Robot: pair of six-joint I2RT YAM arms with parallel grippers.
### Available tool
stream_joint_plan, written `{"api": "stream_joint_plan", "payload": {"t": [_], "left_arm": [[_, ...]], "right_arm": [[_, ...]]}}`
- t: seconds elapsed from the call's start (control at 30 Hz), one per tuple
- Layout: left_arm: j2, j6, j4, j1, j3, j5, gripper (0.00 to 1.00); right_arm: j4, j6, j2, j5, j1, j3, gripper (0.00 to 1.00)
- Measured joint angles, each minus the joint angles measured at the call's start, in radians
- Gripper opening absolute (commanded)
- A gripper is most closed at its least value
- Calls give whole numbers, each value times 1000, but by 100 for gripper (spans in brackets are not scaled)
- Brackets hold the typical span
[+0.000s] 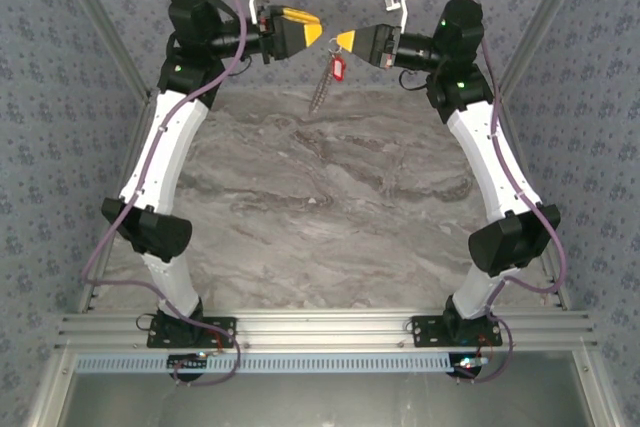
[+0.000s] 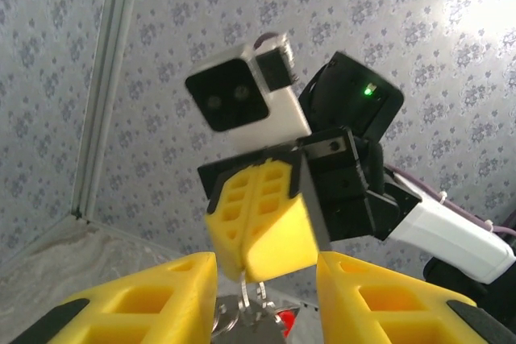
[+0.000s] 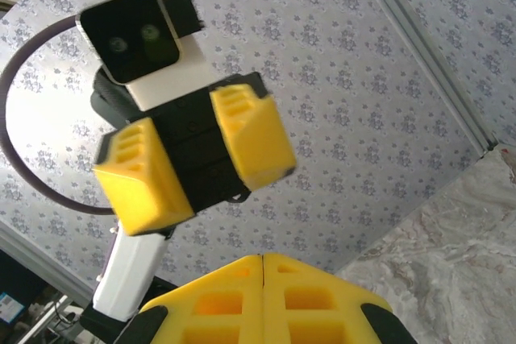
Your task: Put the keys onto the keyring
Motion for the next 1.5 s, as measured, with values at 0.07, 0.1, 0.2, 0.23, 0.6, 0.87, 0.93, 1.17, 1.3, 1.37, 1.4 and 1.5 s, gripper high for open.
{"api": "stream_joint_plan", "payload": {"t": [0.07, 0.1, 0.2, 0.23, 0.6, 0.87, 0.93, 1.17, 1.3, 1.37, 1.4, 1.5], "left_arm": [[12, 6, -21, -4, 1, 3, 36], [16, 8, -26, -4, 2, 4, 36], [22, 10, -42, -9, 2, 7, 36], [22, 11, -45, -10, 2, 8, 35], [22, 14, -47, -37, 26, 26, 33], [25, 15, -51, -41, 34, 25, 28], [29, 15, -52, -41, 38, 25, 28], [33, 26, -56, -41, 39, 25, 29], [37, 33, -79, -47, 41, 25, 30], [39, 37, -89, -50, 41, 25, 30], [40, 38, -92, -51, 41, 25, 29], [42, 41, -98, -55, 41, 22, 25]], "right_arm": [[0, 1, 0, -1, 1, 1, 0], [0, 1, 0, -3, 1, 1, 0], [1, 4, 1, -4, 3, 1, 0], [2, 5, 1, -5, 3, 1, 0], [34, 31, 5, -7, 5, 1, 0], [55, 50, 5, -14, 5, 1, 0], [60, 54, 5, -15, 5, 1, 0], [60, 58, 5, -15, 5, 1, 0], [72, 58, 5, -15, 5, 1, 0], [76, 59, 5, -14, 5, 1, 0], [77, 61, 5, -14, 5, 1, 0], [84, 62, 5, -14, 5, -1, 0]]}}
